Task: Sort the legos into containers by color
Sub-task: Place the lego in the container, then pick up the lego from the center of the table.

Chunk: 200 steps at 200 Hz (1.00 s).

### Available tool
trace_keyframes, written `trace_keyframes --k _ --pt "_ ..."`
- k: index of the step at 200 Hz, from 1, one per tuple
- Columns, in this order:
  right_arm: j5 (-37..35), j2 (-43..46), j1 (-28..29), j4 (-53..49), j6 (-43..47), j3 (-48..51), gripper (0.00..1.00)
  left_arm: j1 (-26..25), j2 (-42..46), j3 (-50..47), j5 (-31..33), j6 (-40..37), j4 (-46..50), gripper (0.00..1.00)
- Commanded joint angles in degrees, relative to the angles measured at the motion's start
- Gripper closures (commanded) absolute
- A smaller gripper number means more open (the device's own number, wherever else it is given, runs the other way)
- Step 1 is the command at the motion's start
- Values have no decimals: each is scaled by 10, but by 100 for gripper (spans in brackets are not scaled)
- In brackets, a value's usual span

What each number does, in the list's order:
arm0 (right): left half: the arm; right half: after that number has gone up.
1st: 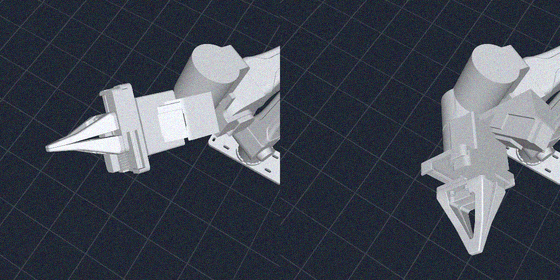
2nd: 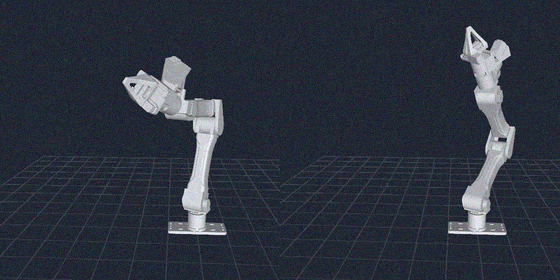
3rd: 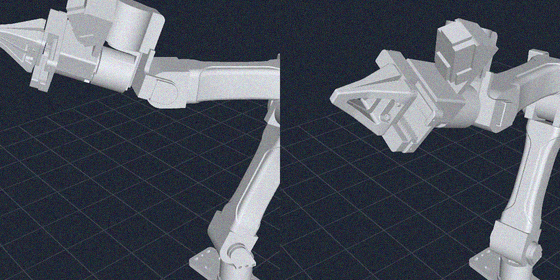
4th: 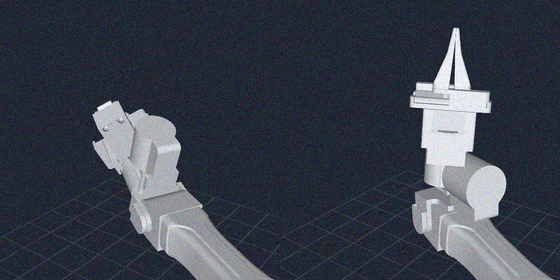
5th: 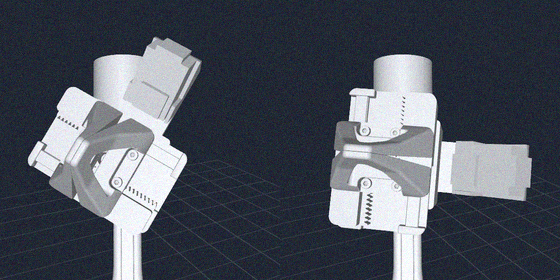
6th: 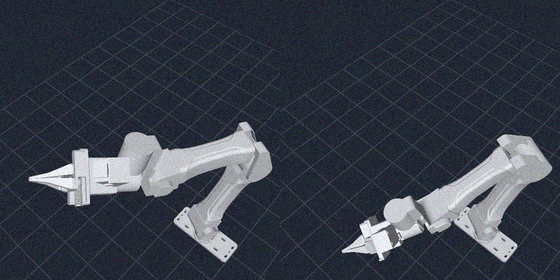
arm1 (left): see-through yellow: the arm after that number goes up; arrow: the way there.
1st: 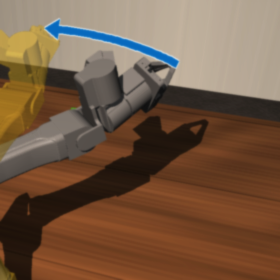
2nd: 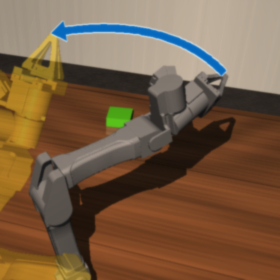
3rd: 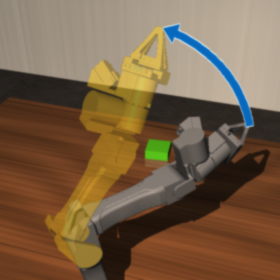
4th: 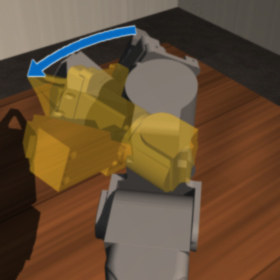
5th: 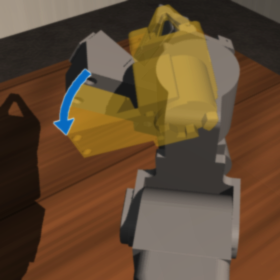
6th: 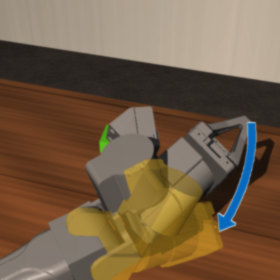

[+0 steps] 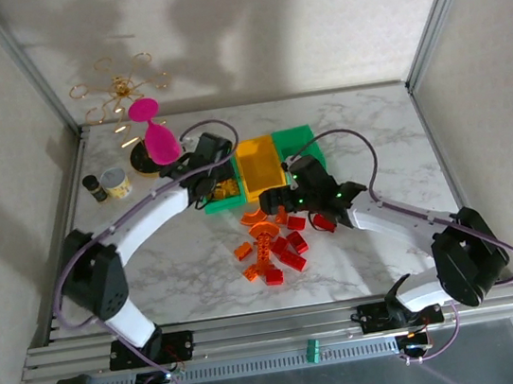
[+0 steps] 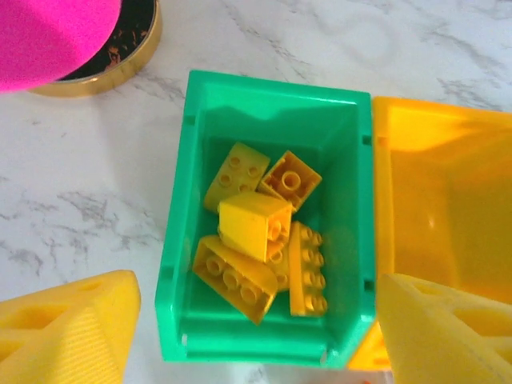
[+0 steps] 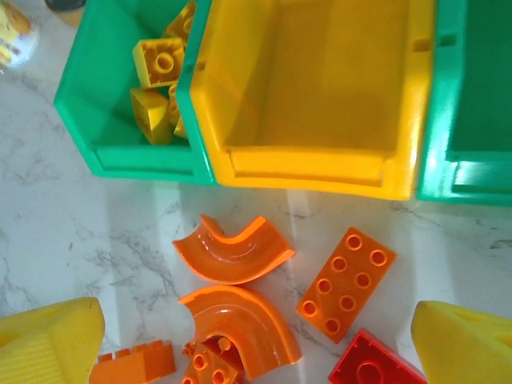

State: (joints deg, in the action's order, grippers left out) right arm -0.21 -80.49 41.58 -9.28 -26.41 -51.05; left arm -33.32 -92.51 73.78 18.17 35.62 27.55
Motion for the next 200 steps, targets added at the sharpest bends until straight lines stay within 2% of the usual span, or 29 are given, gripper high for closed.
trace_keyframes --k 1,26,63,93,163,200 --pt "-52 -30 30 -50 10 -36 2 -8 59 -68 -53 19 -26 23" --pt "-75 -69 51 -73 -2 -70 2 -11 130 -138 -87 27 -50 21" --pt "-85 -126 62 -74 -6 -107 3 -11 204 -205 -83 43 -47 18" --pt "-68 -165 79 -71 75 -141 9 -10 250 -250 -83 67 -48 16" --pt "-48 -264 91 -152 202 -235 39 -9 351 -344 -78 134 -29 11" --pt "-49 -312 98 -179 227 -283 51 -8 404 -387 -79 164 -10 2"
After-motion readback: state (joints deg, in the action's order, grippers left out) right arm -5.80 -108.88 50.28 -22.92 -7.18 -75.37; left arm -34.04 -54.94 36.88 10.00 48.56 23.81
